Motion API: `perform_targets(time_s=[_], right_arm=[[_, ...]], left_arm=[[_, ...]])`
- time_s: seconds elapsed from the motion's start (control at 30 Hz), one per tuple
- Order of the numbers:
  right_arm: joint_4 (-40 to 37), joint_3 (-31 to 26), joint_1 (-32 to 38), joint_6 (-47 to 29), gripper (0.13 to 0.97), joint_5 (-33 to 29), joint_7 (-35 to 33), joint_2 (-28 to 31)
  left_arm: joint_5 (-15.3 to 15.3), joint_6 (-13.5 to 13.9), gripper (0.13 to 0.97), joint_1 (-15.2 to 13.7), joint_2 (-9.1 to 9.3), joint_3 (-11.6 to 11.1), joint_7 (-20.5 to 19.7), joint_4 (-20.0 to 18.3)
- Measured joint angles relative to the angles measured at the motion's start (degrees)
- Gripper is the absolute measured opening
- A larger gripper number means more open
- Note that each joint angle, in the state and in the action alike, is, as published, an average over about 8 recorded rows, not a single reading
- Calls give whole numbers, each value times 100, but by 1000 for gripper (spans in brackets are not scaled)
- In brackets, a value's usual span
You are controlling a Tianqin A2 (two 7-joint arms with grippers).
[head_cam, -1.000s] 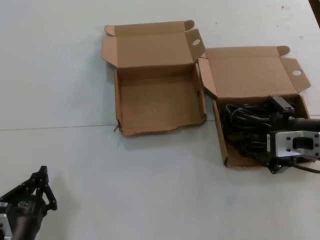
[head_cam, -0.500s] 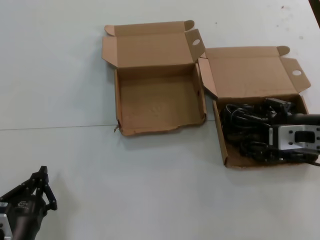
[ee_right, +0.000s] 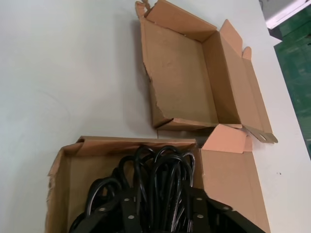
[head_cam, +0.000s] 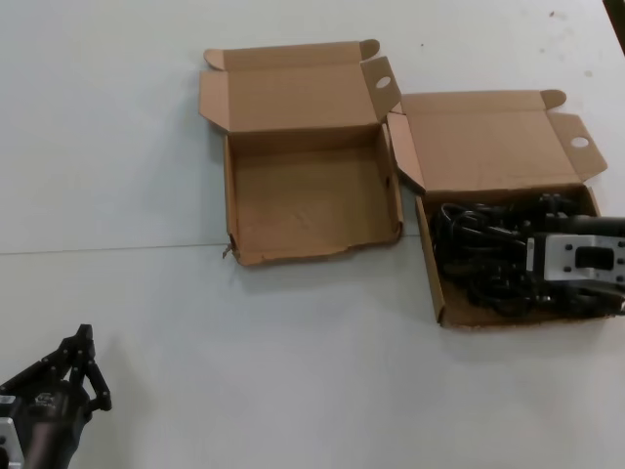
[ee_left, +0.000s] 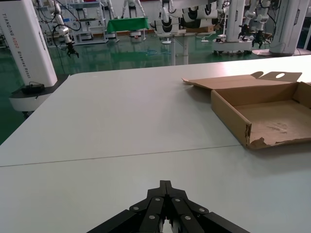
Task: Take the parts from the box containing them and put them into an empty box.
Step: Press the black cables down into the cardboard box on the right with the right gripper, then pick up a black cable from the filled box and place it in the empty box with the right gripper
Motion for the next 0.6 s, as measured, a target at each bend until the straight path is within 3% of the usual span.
perform_targets(time_s=[0.3, 0.6], right_arm=[[-431, -205, 165, 352, 277, 301, 0, 132], [-607, -395, 240, 569, 181, 518, 0, 257]], left_arm=[[0, 0, 156, 0, 0, 0, 0, 0], [0, 0, 156, 0, 0, 0, 0, 0]])
